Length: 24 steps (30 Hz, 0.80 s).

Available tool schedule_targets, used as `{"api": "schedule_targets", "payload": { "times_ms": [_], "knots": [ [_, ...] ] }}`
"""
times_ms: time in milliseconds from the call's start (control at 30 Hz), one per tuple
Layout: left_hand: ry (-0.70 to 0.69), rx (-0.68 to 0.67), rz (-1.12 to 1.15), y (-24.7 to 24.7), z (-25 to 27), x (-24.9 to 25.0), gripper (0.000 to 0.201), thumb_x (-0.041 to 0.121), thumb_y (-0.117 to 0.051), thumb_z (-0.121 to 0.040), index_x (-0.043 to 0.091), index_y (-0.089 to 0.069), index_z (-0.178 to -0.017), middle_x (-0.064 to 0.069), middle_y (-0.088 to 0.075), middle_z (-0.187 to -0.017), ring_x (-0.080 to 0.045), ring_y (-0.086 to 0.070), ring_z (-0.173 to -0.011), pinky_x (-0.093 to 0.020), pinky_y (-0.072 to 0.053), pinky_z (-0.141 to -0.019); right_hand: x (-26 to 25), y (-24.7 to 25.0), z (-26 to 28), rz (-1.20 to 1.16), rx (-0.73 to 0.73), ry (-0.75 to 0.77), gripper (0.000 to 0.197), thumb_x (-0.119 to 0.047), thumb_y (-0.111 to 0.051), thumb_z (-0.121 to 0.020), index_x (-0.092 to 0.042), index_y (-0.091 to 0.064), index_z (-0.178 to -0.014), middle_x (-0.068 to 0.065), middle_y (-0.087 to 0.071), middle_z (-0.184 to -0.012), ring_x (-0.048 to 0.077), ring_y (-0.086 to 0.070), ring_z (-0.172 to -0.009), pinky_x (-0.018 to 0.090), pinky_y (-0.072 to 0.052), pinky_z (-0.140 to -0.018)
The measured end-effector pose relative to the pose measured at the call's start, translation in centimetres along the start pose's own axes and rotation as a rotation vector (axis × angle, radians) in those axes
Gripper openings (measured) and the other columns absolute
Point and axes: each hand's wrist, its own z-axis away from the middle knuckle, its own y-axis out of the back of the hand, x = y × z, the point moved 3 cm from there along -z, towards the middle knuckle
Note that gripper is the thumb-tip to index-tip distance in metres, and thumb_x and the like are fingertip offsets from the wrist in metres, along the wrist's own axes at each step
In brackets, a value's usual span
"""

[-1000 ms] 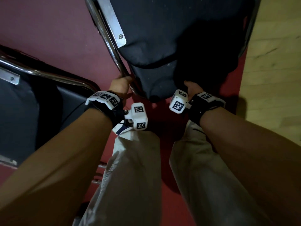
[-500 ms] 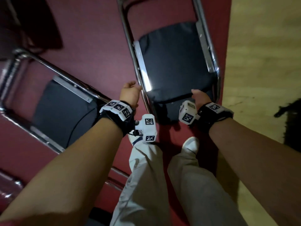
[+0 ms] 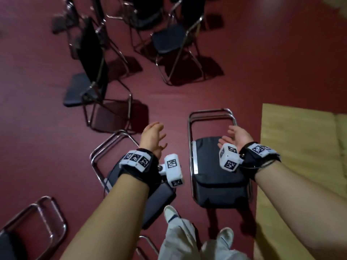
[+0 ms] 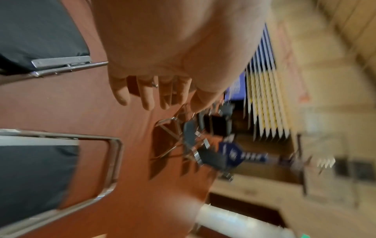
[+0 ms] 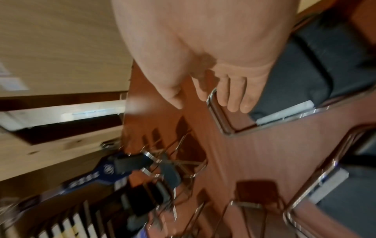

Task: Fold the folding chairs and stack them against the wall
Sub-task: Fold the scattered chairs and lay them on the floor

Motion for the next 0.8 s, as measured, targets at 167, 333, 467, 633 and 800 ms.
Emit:
{"api": "schedule_targets", "payload": {
  "times_ms": [167,333,467,633,800],
  "knots": [
    [-0.128,0.102,0.169,5.2,6.9,6.7,0.029,0.024,-0.056,-0.097,0.020,-0.060,-0.126,0.001,-0.064,-0.106,-0.017,-0.063,-0.100,-0.039,-0.045,-0.087,-3.0,-6.0,8.0,0.047,-0.141,0.059,0.024,-0.028,-0.049,-0.101,-0.009,-0.051,-0.115,0.014,-0.053,-0.101,0.028,-0.056,-0.083,0.042,-0.050,-0.074],
    [-0.269,0.195,0.217,11.1,10.9,11.1,0.016,0.020,-0.053,-0.098,0.023,-0.060,-0.112,0.001,-0.066,-0.096,-0.017,-0.062,-0.089,-0.036,-0.045,-0.081,-4.7,-12.4,12.5,0.080,-0.288,0.073,0.014,-0.025,-0.053,-0.098,-0.012,-0.052,-0.092,0.015,-0.054,-0.094,0.030,-0.058,-0.080,0.041,-0.050,-0.073],
    [-0.314,0.265,0.242,15.5,11.8,13.2,0.012,0.016,-0.051,-0.098,0.023,-0.060,-0.103,0.001,-0.065,-0.094,-0.014,-0.062,-0.083,-0.033,-0.043,-0.078,-4.4,-17.0,14.6,0.133,-0.358,0.079,0.013,-0.025,-0.053,-0.098,-0.013,-0.053,-0.093,0.015,-0.055,-0.097,0.029,-0.060,-0.082,0.040,-0.051,-0.073],
    [-0.313,0.248,0.305,19.4,9.7,15.9,0.014,0.017,-0.051,-0.099,0.022,-0.060,-0.108,-0.001,-0.065,-0.098,-0.017,-0.063,-0.091,-0.035,-0.045,-0.082,-3.2,-24.1,15.9,0.225,-0.448,0.096,0.009,-0.023,-0.052,-0.098,-0.014,-0.054,-0.099,0.014,-0.055,-0.099,0.027,-0.059,-0.083,0.040,-0.052,-0.075],
    [-0.327,0.251,0.291,23.7,6.6,19.6,0.018,0.015,-0.050,-0.098,0.021,-0.060,-0.113,0.000,-0.062,-0.096,-0.014,-0.061,-0.083,-0.032,-0.044,-0.077,-2.3,-32.0,16.7,0.248,-0.475,0.095,0.010,-0.021,-0.052,-0.098,-0.012,-0.054,-0.094,0.015,-0.056,-0.105,0.029,-0.061,-0.086,0.041,-0.052,-0.072]
  ]
}}
